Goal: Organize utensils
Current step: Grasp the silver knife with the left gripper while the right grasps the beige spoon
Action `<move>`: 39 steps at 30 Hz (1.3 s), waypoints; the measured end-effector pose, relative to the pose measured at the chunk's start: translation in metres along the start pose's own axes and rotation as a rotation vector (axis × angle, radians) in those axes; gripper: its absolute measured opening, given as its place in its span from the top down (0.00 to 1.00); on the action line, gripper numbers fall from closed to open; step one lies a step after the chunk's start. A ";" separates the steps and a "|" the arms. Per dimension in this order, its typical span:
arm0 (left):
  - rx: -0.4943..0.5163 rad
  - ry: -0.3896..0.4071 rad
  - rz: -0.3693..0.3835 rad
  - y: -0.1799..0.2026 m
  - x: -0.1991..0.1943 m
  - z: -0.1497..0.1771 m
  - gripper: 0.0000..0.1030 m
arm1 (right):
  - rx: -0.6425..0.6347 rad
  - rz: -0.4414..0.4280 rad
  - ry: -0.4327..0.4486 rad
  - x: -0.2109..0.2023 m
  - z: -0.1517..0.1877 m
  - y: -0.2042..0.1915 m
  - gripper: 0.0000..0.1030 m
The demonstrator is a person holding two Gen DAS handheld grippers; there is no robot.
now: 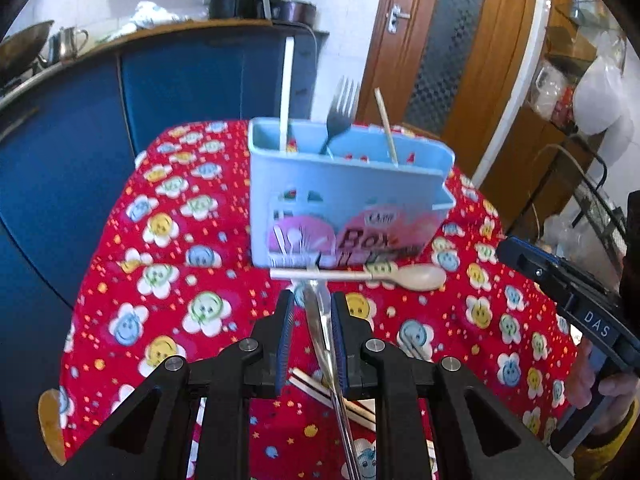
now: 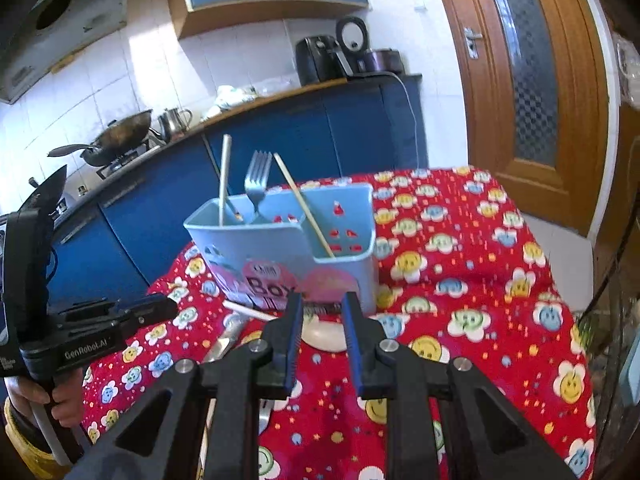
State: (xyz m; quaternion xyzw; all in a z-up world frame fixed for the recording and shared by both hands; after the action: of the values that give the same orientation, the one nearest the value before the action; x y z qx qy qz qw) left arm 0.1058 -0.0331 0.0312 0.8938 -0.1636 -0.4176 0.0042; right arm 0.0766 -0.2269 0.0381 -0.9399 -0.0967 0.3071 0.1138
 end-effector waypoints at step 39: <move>-0.069 -0.213 0.047 -0.011 0.071 0.001 0.82 | 0.292 -0.048 -0.269 0.080 0.018 0.037 0.73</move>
State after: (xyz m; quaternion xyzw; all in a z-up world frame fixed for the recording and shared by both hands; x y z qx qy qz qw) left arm 0.1505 -0.0434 -0.0237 0.8397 -0.1695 -0.5152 0.0274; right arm 0.1337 -0.2396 -0.0310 -0.8612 -0.0877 0.4381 0.2422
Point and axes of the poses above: each gripper's, at about its wrist camera, not at the fingertips, and x roughly the way its jaws point, y to its right, z to its underside, the point moved 1 cm from there along x, roughly the way its jaws point, and after that the axes turned 1 degree about -y, right-handed, at the moved point
